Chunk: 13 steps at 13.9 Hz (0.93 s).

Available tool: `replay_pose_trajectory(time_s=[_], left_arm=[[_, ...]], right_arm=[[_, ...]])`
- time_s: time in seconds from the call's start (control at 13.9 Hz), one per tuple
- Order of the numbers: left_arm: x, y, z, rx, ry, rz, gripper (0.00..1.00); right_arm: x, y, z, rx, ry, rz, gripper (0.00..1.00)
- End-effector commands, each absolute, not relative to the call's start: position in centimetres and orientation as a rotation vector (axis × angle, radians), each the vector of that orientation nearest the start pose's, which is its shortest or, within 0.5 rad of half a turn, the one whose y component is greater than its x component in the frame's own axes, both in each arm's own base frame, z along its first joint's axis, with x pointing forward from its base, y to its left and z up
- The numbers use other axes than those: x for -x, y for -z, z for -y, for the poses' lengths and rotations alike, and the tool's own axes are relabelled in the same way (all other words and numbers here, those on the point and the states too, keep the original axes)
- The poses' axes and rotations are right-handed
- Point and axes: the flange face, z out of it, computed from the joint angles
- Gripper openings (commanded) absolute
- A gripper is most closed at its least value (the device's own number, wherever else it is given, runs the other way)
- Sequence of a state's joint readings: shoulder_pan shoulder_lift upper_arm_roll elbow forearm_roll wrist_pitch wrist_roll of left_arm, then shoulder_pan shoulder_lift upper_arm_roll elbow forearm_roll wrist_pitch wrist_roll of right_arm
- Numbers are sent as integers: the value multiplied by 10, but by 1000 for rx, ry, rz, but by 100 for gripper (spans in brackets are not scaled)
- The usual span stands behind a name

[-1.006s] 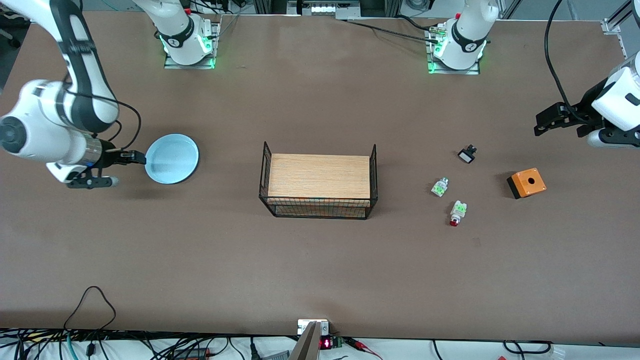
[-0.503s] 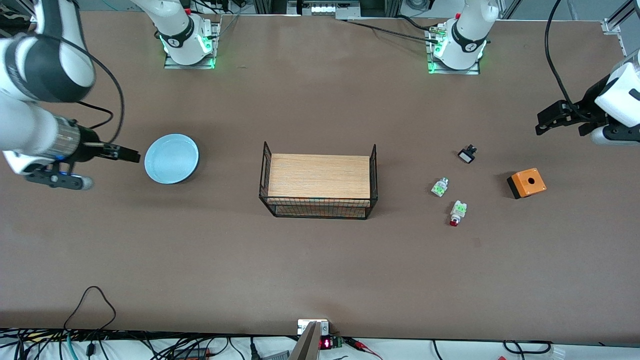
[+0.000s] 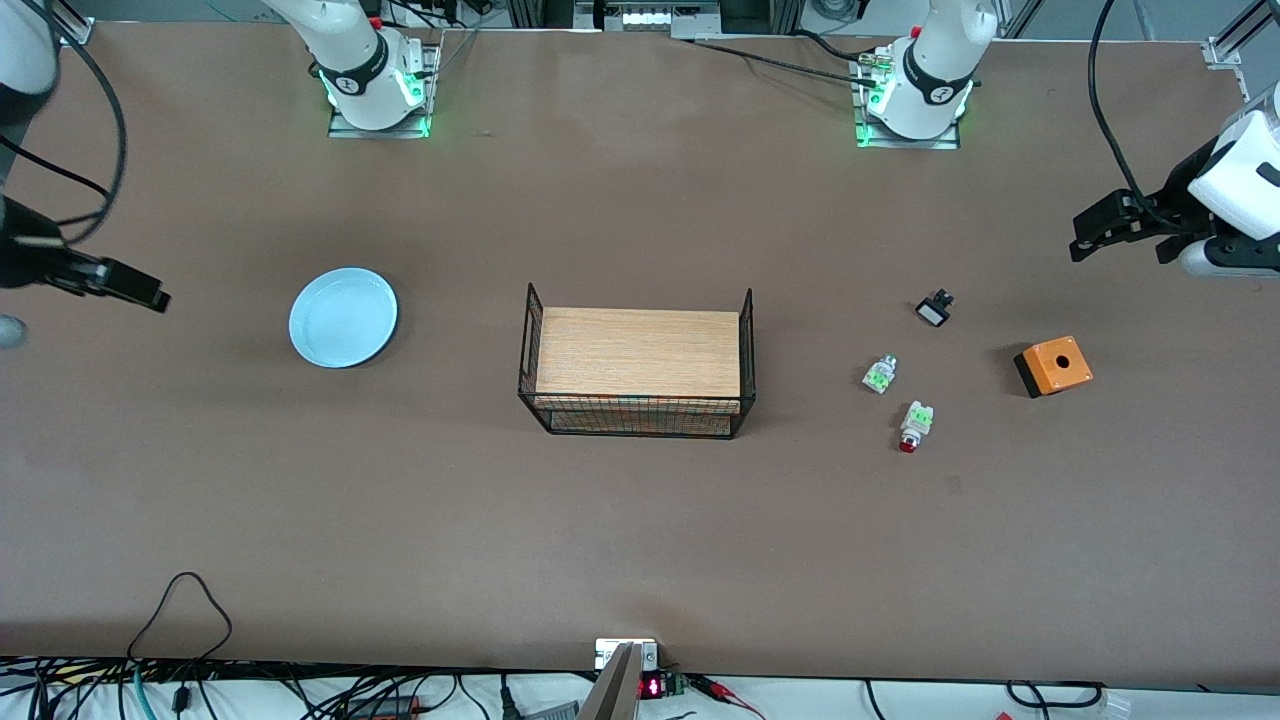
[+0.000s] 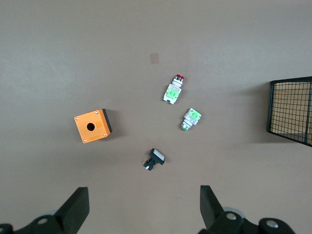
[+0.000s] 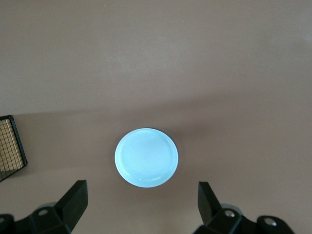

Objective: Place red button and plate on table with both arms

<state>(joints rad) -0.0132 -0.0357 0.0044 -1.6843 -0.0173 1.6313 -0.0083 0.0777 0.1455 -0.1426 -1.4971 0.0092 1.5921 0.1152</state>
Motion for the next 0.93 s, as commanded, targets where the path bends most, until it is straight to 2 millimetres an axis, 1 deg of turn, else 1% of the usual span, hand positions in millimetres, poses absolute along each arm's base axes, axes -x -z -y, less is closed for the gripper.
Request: replay_pose_trajectory(time_s=[0.0, 0.07, 0.14, 0.29, 0.5, 0.72, 0.86], left_arm=[[-538, -601, 10, 3140, 5, -22, 100], [-538, -602, 14, 3139, 7, -34, 100], [-538, -602, 17, 3137, 7, -44, 100], [-538, -602, 17, 3137, 5, -46, 100], [-538, -604, 16, 3137, 10, -41, 100], [-538, -603, 16, 3137, 5, -41, 100], [-537, -603, 22, 3136, 0, -56, 100]], right_arm=[[-585, -586, 41, 3158, -87, -126, 100], [-580, -577, 40, 3156, -104, -94, 100], [-573, -574, 40, 3154, -87, -89, 100], [-562, -577, 41, 3149, -66, -57, 100], [-557, -590, 33, 3145, -113, -24, 100], [-557, -592, 33, 3134, -122, -53, 100], [-556, -592, 35, 3132, -122, -60, 100]])
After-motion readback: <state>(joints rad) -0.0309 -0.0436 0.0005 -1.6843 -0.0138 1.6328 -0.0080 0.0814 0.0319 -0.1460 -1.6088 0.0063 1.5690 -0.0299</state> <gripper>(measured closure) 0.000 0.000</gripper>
